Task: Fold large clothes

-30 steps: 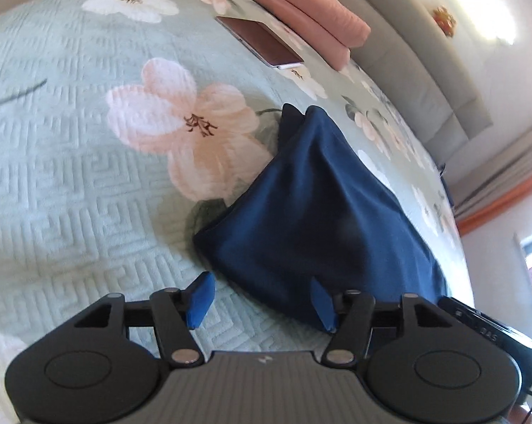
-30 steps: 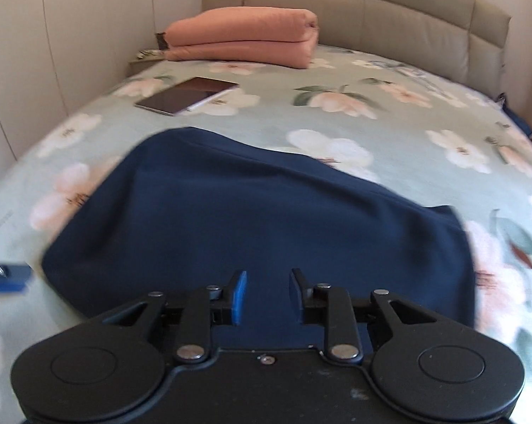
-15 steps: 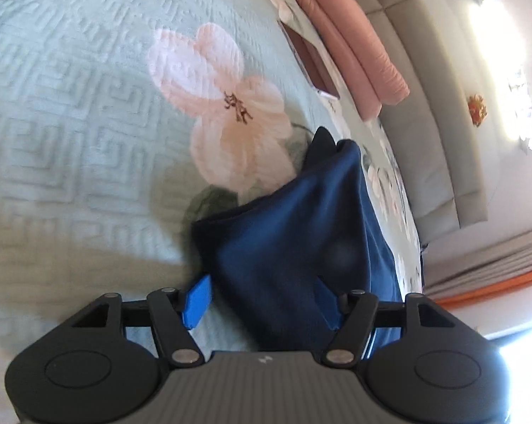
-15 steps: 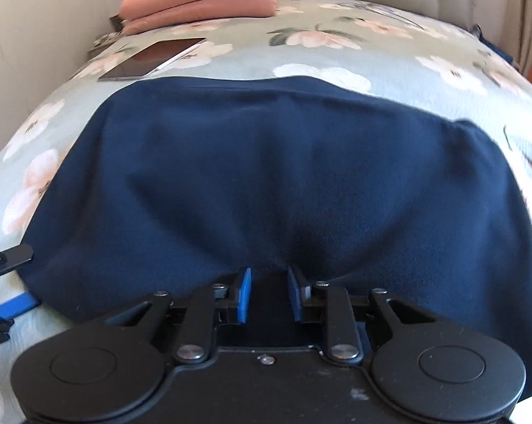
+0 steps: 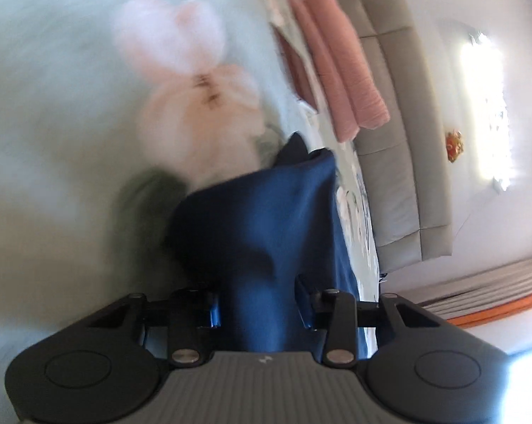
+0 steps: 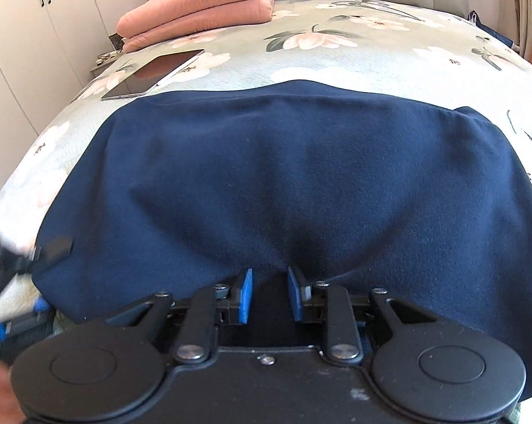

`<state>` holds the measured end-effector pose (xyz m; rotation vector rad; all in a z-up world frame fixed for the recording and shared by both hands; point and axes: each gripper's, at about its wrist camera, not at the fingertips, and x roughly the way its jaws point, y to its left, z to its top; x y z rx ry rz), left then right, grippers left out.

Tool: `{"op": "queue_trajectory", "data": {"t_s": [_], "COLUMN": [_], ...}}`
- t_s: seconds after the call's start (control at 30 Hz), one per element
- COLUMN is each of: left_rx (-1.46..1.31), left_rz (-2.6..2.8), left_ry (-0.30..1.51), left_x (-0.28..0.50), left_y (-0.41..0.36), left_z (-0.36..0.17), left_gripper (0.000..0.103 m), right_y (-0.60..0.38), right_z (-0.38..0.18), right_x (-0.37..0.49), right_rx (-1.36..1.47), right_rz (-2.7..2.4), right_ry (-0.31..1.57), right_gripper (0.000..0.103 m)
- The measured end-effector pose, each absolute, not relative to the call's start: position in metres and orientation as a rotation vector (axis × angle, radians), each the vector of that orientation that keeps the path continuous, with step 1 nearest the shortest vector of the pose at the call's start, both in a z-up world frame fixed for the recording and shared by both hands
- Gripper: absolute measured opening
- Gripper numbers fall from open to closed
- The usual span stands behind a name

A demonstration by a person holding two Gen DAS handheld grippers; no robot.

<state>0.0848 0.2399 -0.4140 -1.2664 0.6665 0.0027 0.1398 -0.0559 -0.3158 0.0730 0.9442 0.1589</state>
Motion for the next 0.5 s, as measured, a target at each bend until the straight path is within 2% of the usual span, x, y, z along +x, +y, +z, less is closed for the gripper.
{"op": "queue_trajectory", "data": {"t_s": [0.03, 0.2, 0.37, 0.5], "left_rx": [-1.289, -1.298, -1.341, -1.383], "left_rz": [0.017, 0.007, 0.011, -0.018], "left_ry": [0.681, 0.726, 0.618, 0.533], "left_x": [0.072, 0.047, 0.085, 0.124], "left_y": [0.240, 0.222, 0.218, 0.223], "left_z": [-0.416, -0.419, -0.434, -0.442], "left_gripper": [0.035, 0.035, 0.026, 0.028], "right_y": [-0.056, -0.055, -0.054, -0.057], "right_z": [-0.316, -0.316, -0.315, -0.311], "right_x": [0.140, 0.139, 0.139, 0.137], "right_rx": [0.072, 0.068, 0.061, 0.078], "right_rz": [0.158, 0.154, 0.153, 0.157], "right_ry": [0.943, 0.937, 0.940, 0.923], "right_gripper": [0.030, 0.030, 0.030, 0.029]}}
